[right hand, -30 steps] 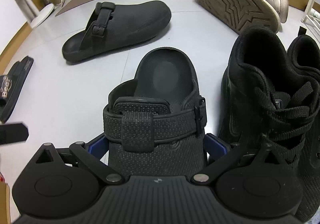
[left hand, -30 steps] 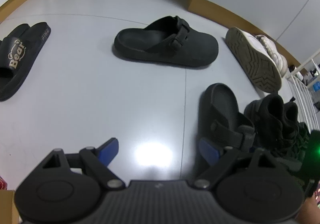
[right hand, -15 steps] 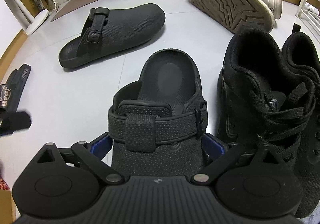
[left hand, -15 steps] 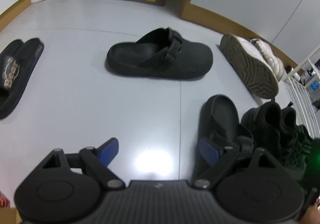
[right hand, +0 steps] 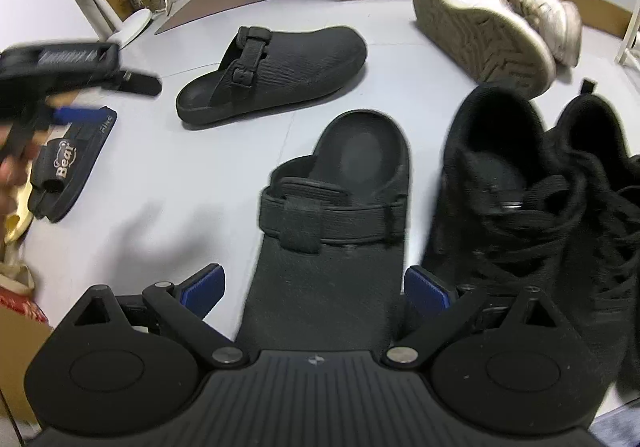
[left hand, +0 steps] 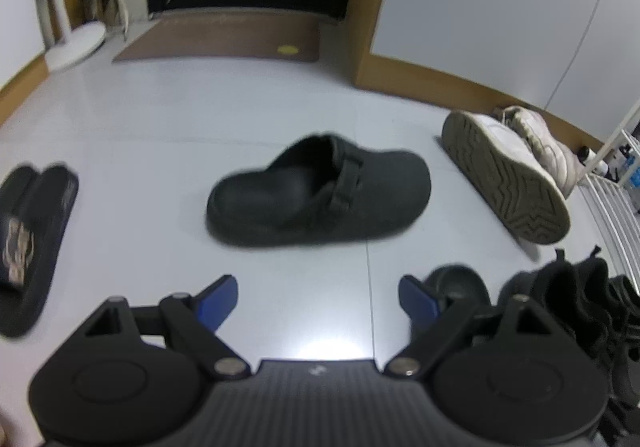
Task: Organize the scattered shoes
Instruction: 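Reach the left tool to a black clog near the doormat, then grasp the black clog with the left tool and lift it, then carry the black clog toward the row of black shoes with the left tool, then lower the clog and open the left tool while the right tool reaches a black knit clog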
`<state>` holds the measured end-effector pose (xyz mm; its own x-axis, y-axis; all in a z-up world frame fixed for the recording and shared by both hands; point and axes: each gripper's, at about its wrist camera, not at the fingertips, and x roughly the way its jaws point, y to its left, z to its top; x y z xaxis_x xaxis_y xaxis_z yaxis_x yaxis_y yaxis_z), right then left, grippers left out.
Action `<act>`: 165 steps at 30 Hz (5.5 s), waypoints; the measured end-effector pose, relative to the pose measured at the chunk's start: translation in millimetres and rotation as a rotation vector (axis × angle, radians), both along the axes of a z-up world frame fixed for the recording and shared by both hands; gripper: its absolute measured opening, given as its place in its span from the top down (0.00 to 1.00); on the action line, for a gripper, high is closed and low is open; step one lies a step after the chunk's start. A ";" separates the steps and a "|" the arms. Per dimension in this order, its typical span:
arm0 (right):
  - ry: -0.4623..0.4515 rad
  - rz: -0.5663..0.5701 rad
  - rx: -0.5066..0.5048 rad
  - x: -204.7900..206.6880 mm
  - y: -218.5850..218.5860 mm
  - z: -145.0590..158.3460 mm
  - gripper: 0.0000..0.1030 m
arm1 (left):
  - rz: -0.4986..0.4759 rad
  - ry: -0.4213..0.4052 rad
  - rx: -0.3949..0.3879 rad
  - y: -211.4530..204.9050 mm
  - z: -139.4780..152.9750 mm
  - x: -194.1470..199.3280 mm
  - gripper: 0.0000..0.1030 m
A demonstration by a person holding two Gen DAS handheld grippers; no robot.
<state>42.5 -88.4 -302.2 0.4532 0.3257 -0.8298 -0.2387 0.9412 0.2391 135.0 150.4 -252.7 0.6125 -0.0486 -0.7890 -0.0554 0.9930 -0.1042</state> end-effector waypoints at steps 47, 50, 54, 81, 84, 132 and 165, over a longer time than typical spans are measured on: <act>0.011 0.072 0.055 -4.7 -103.1 11.5 0.04 | 0.105 0.065 -0.124 -12.7 -71.8 157.5 0.66; 0.012 0.079 0.049 -5.2 -100.9 10.2 0.04 | 0.098 0.064 -0.097 -15.8 -67.5 155.5 0.69; 0.004 0.096 0.041 -7.1 -97.1 9.7 0.04 | 0.098 0.058 -0.133 -10.1 -65.6 148.6 0.74; 0.003 0.112 0.044 -6.5 -92.4 8.8 0.04 | 0.024 0.090 -0.174 25.7 -36.6 21.9 1.00; 0.005 0.120 0.043 -6.7 -89.4 8.0 0.04 | 0.015 0.080 -0.200 27.5 -32.0 10.0 1.00; 0.025 0.155 0.029 -10.9 -82.5 1.3 0.04 | 0.122 0.147 -0.289 56.4 -44.8 -57.5 0.95; -0.141 0.490 -0.114 -13.1 19.5 113.0 0.04 | 0.153 0.084 -0.124 10.8 53.3 -104.2 0.09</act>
